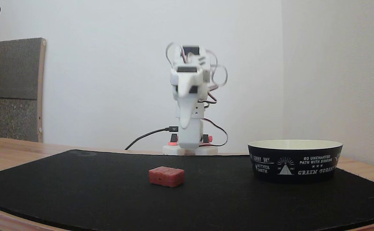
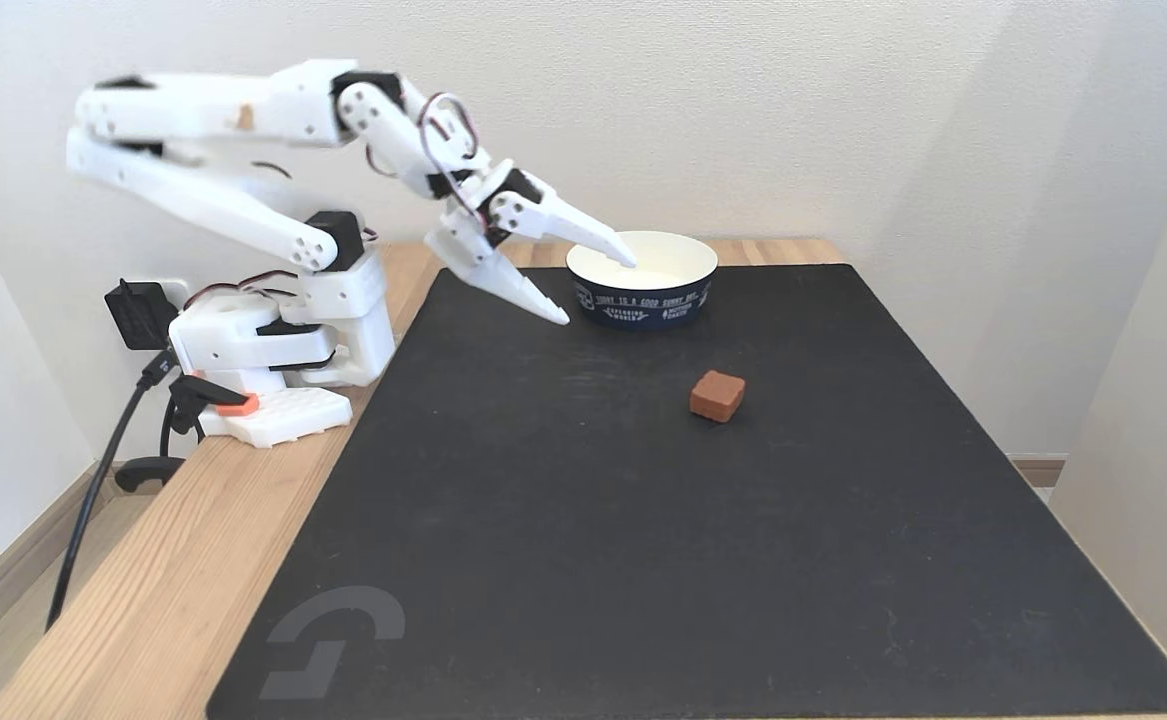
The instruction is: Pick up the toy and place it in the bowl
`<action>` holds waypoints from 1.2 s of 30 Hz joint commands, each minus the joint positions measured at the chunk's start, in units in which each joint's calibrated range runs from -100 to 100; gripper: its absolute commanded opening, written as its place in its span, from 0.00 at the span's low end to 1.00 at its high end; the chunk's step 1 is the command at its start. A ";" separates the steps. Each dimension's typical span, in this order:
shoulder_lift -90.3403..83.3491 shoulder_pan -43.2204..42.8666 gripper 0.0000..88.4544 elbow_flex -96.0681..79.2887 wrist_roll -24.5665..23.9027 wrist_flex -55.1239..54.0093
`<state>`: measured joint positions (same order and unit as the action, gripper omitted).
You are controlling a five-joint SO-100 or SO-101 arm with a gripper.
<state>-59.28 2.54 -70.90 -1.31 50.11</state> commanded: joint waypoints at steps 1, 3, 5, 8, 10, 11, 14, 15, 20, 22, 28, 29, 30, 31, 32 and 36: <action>29.65 1.02 0.36 27.95 -0.51 3.24; 43.40 5.45 0.36 41.65 -3.02 7.64; 50.57 7.29 0.36 50.04 -3.65 10.10; 62.41 8.88 0.36 65.72 -5.32 17.38; 67.16 8.71 0.36 72.03 -6.78 20.77; 69.33 8.46 0.36 74.73 -7.40 22.04; 76.33 6.79 0.36 84.83 -9.75 27.12; 78.00 6.29 0.36 87.17 -9.86 28.64; 85.17 3.36 0.36 97.90 -9.86 32.28; 87.42 1.77 0.36 101.41 -9.49 32.45; 91.92 -0.24 0.36 104.39 -9.70 32.20; 92.34 -0.41 0.36 104.39 -9.75 31.94; 92.76 -0.41 0.36 104.39 -9.70 31.77; 93.42 -0.32 0.36 104.39 -9.60 31.60; 93.84 -0.24 0.36 104.39 -9.60 31.60; 95.67 0.18 0.36 104.39 -9.54 31.27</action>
<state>35.89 2.70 31.22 -11.04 82.27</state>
